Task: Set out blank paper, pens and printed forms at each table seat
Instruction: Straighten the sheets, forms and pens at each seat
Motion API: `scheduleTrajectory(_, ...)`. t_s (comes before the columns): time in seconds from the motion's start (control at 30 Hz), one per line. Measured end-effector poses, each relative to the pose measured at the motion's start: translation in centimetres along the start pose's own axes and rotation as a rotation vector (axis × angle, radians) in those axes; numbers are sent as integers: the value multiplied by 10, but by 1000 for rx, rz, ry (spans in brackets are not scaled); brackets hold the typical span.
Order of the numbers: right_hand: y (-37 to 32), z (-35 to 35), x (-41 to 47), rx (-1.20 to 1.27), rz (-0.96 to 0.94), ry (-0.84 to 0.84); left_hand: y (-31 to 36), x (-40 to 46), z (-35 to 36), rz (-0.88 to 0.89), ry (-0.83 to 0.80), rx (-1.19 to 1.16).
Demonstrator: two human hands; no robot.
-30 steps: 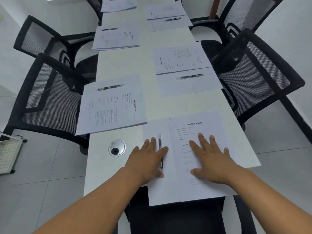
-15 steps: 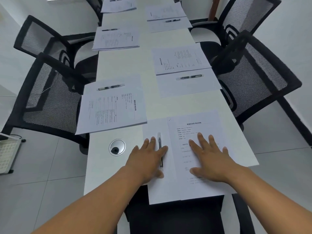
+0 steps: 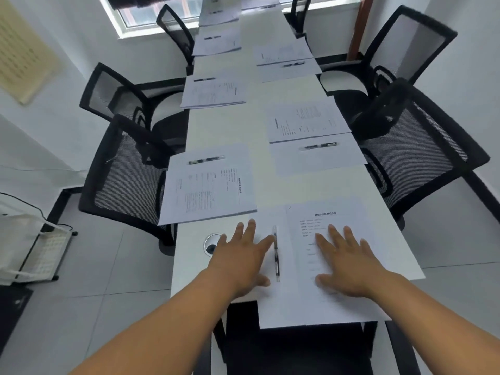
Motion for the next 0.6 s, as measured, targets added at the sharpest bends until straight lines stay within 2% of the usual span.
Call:
scheduleTrajectory(0.33, -100, -70, -50, -85, -128, 114, -44, -70, -47, -103, 13, 1)
scheduleTrajectory(0.6, -208, -115, -104, -151, -205, 227, -114, -156, -72, -193, 131, 3)
Point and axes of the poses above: each hand's wrist, its own x-axis towards the middle knuckle, its own z-axis out of the palm, y = z × x, the point moved 4 cm from there along x, towards the middle knuckle, and after that the axes turned 6 degrees about x, right-handed, at the moved point
